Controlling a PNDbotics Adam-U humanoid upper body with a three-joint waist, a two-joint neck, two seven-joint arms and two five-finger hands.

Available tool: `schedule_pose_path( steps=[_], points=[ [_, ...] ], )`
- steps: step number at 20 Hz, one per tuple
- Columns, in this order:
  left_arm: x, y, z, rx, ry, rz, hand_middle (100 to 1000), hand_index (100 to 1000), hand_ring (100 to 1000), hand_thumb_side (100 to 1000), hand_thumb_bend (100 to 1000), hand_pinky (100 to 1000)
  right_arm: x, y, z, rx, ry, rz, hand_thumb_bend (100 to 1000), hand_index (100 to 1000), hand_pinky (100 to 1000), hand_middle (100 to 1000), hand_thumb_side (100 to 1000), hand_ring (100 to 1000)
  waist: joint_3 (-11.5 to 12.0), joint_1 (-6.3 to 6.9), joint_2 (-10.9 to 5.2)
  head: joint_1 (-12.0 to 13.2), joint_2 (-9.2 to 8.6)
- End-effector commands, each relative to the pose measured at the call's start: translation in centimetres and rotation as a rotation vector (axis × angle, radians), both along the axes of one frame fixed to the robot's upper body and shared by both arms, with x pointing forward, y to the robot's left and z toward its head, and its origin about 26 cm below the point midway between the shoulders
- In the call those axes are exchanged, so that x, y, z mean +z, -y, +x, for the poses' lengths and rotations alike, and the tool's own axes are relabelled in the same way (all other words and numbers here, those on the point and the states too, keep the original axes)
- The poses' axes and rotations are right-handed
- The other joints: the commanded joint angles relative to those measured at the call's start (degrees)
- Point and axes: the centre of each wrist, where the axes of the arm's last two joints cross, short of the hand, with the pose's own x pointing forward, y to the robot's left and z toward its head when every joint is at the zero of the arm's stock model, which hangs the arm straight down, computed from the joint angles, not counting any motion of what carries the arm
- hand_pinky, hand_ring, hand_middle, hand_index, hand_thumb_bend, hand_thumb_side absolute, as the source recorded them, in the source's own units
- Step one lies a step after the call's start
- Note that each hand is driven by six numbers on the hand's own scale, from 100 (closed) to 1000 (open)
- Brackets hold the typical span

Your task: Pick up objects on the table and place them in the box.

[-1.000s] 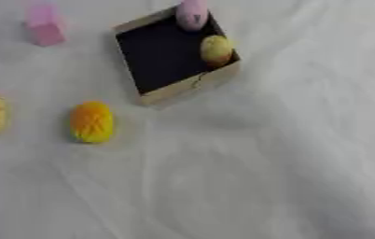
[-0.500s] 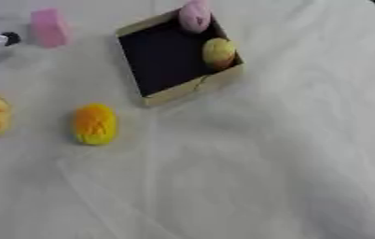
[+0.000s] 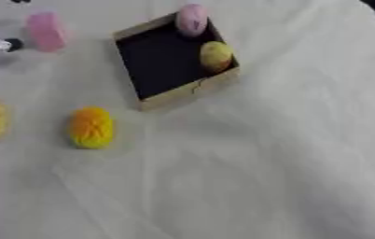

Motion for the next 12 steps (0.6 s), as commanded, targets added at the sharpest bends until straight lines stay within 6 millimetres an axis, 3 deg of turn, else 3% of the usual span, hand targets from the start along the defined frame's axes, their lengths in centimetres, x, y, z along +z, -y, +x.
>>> schedule_pose_path(
  steps=[1, 6, 12],
  points=[
    [1.63, -0.42, -0.34, 0.017, 0.006, -0.004, 869, 984, 950, 151, 374, 978, 0.98, -0.02, -0.45, 0.003, 0.033, -0.028, 100, 807, 1000, 611, 470, 917, -0.2, 0.97, -6.07, -0.4, -1.24],
    [1.59, -0.47, -0.25, 0.029, -0.037, -0.011, 878, 992, 960, 198, 374, 983, 1.00, -0.06, -0.44, 0.003, 0.028, -0.030, 100, 807, 1000, 609, 474, 916, -0.8, 1.60, -5.71, -0.5, -2.03],
    [1.36, -0.63, -0.12, 0.049, -0.078, -0.023, 885, 999, 970, 375, 399, 992, 0.99, -0.07, -0.43, 0.002, 0.023, -0.030, 100, 806, 1000, 606, 477, 915, -1.3, 1.92, -5.36, -0.5, -2.10]
  ],
)
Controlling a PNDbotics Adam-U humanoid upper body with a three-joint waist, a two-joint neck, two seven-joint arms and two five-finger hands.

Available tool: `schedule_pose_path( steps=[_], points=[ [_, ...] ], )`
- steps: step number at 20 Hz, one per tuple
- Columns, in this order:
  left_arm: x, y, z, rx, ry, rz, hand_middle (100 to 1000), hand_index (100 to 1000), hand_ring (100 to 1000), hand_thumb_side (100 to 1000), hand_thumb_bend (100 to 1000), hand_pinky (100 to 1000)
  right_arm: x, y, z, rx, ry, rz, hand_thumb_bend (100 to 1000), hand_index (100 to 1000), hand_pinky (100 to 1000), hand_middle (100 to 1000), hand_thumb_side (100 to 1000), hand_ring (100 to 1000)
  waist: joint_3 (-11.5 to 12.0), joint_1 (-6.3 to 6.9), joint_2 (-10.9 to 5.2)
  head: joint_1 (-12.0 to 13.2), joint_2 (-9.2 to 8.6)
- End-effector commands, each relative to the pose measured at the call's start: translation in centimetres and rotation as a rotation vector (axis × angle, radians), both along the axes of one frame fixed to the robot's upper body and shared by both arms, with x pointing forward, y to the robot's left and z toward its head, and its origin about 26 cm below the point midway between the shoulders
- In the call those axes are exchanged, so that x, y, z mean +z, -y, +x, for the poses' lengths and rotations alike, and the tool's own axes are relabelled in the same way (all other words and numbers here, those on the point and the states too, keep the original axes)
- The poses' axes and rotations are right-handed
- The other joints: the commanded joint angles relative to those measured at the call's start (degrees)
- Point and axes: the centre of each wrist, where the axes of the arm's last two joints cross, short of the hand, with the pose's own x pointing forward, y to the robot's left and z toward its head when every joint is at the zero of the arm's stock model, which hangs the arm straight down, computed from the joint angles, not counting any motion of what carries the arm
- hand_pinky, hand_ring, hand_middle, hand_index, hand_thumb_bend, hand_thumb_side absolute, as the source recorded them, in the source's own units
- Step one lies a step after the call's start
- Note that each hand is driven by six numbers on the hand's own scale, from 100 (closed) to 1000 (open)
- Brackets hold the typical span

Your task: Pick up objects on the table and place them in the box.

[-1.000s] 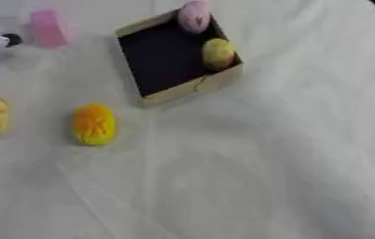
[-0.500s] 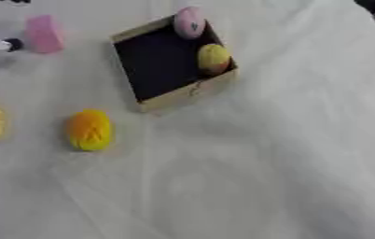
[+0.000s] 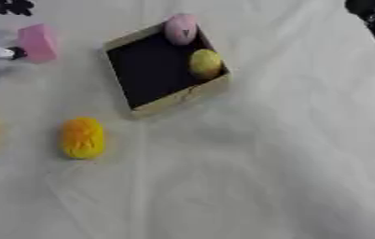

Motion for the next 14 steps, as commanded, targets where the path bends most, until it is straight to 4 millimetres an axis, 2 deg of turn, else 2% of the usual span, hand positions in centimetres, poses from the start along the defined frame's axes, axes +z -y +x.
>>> schedule_pose_path(
  steps=[1, 3, 5, 9, 11, 14],
  points=[
    [1.54, -0.54, -0.46, 0.017, 0.021, -0.004, 886, 1000, 971, 388, 402, 994, 0.98, -0.07, -0.43, 0.001, 0.032, -0.020, 100, 806, 1000, 606, 477, 915, 0.2, 0.53, -5.28, 0.0, -0.69],
    [1.56, -0.68, -0.44, 0.031, 0.019, -0.007, 890, 1000, 975, 412, 415, 997, 1.00, -0.10, -0.42, 0.002, 0.033, -0.020, 100, 806, 1000, 605, 477, 914, 0.4, 0.38, -5.12, 0.1, -0.67],
    [1.75, -0.80, -0.49, 0.053, 0.038, -0.015, 896, 1000, 988, 382, 422, 1000, 0.97, -0.10, -0.42, 0.002, 0.032, -0.020, 100, 805, 1000, 603, 478, 914, 0.4, 0.24, -4.92, 0.1, -0.68],
    [1.87, -0.88, -0.47, 0.098, 0.082, -0.022, 889, 997, 990, 380, 428, 999, 0.93, -0.12, -0.42, 0.003, 0.030, -0.022, 100, 804, 1000, 601, 481, 913, 0.6, -0.06, -4.49, 0.3, -0.63],
    [1.81, -0.99, -0.44, 0.123, 0.090, -0.011, 899, 990, 1000, 402, 459, 1000, 0.93, -0.16, -0.41, 0.007, 0.027, -0.022, 100, 804, 1000, 598, 485, 912, 0.8, -0.21, -4.25, 0.4, -0.68],
    [1.76, -0.93, -0.34, 0.137, 0.099, -0.006, 897, 992, 1000, 416, 447, 1000, 0.96, -0.17, -0.40, 0.009, 0.025, -0.022, 100, 804, 1000, 597, 487, 912, 0.9, -0.38, -3.83, 0.7, -0.78]
  ],
)
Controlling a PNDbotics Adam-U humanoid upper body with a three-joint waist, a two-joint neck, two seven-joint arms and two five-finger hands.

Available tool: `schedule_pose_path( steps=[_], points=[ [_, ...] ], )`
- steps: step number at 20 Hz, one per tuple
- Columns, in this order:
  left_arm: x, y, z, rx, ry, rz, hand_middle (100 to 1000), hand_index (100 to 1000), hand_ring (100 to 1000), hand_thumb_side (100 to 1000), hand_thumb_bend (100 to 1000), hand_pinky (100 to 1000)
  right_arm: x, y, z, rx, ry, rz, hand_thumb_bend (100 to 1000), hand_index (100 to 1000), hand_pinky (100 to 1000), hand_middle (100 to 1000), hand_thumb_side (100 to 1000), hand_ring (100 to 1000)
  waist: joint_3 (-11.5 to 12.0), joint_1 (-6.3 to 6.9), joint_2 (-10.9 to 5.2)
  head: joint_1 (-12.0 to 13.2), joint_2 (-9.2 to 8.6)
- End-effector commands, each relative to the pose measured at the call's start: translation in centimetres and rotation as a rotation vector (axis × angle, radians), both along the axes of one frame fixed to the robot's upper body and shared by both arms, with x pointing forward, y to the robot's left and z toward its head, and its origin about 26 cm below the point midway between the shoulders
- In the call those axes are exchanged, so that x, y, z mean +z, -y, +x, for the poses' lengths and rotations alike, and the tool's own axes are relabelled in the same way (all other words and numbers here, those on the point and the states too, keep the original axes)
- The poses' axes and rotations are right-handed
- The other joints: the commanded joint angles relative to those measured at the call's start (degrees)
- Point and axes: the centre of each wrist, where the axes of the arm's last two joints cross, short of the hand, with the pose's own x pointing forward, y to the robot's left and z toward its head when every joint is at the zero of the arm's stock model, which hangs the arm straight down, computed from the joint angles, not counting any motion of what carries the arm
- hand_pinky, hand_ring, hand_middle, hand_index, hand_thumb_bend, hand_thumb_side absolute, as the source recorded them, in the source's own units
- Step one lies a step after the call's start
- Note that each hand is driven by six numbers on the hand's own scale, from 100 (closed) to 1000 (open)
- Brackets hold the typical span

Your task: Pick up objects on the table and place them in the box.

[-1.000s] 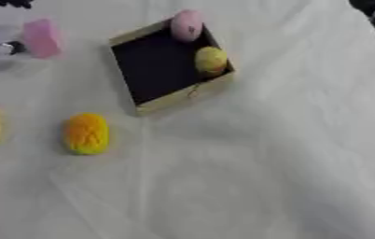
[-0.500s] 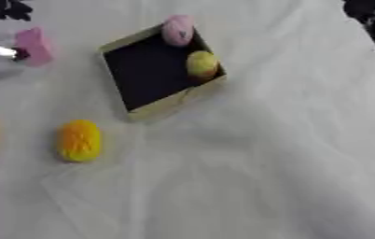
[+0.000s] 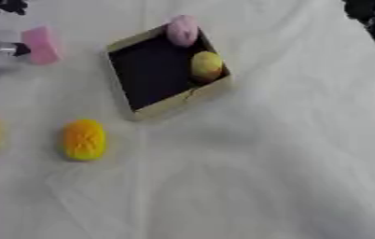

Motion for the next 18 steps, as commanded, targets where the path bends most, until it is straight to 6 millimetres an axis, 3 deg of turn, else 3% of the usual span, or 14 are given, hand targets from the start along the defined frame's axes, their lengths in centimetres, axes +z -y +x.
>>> schedule_pose_path(
  steps=[1, 10, 18],
  points=[
    [1.70, -0.51, -0.46, 0.025, 0.053, 0.007, 896, 992, 1000, 417, 445, 1000, 0.89, -0.13, -0.42, 0.007, 0.030, -0.017, 100, 804, 1000, 597, 488, 912, 0.1, -0.40, -3.71, 0.3, -0.80],
    [1.61, -0.33, -0.31, 0.017, 0.049, -0.007, 905, 999, 1000, 456, 436, 1000, 0.94, -0.12, -0.42, 0.005, 0.031, -0.020, 100, 803, 1000, 592, 499, 912, 0.0, -0.44, -2.81, 0.8, -1.26],
    [1.67, -0.60, -0.12, 0.031, 0.043, -0.023, 915, 1000, 1000, 468, 457, 1000, 1.18, -0.12, -0.41, -0.011, 0.035, -0.028, 100, 801, 1000, 588, 512, 912, -0.9, 0.37, -0.23, 1.3, -2.93]
  ],
)
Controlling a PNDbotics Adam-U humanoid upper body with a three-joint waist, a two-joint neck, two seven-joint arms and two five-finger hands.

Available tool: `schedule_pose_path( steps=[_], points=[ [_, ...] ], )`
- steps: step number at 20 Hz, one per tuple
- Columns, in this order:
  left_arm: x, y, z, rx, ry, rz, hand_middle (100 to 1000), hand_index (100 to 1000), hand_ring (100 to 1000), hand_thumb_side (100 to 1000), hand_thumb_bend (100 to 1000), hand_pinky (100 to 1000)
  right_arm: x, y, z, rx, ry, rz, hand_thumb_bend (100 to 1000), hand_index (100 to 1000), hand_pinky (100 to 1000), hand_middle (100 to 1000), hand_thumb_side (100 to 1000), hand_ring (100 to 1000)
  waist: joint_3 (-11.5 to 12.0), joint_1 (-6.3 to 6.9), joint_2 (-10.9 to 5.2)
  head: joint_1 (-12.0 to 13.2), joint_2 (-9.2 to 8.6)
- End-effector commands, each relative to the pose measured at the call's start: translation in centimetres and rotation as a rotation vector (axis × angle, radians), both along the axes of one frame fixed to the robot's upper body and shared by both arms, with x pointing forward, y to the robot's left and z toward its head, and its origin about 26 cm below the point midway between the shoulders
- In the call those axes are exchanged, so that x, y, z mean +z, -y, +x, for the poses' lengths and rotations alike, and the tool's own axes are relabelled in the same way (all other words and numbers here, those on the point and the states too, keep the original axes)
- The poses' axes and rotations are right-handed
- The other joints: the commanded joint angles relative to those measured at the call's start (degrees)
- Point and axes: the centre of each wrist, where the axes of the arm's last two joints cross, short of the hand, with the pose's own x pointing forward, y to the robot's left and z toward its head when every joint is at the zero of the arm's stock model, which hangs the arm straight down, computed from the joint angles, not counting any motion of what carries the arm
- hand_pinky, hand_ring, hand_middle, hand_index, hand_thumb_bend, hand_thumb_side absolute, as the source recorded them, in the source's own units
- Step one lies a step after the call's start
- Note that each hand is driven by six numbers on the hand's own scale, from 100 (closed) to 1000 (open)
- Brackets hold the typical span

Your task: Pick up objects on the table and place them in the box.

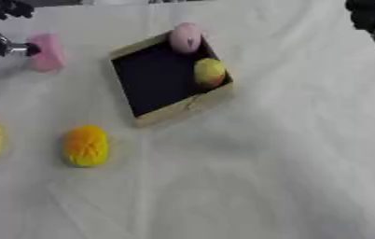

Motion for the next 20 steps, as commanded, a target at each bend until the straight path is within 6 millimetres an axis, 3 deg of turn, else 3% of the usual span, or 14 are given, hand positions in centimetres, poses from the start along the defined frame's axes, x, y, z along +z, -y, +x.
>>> schedule_pose_path(
  steps=[1, 20],
  points=[
    [1.83, -0.60, -0.51, 0.019, 0.046, 0.002, 916, 1000, 1000, 461, 466, 1000, 1.02, -0.08, -0.43, -0.004, 0.036, -0.019, 100, 800, 1000, 588, 513, 912, -0.1, 0.44, -0.18, 0.3, -1.31],
    [1.41, -0.34, 0.06, 0.016, 0.064, 0.022, 926, 997, 1000, 416, 453, 1000, 1.11, -0.04, -0.43, -0.022, 0.044, -0.031, 100, 799, 1000, 584, 531, 913, -1.2, 0.89, 2.70, 0.9, -2.17]
  ],
)
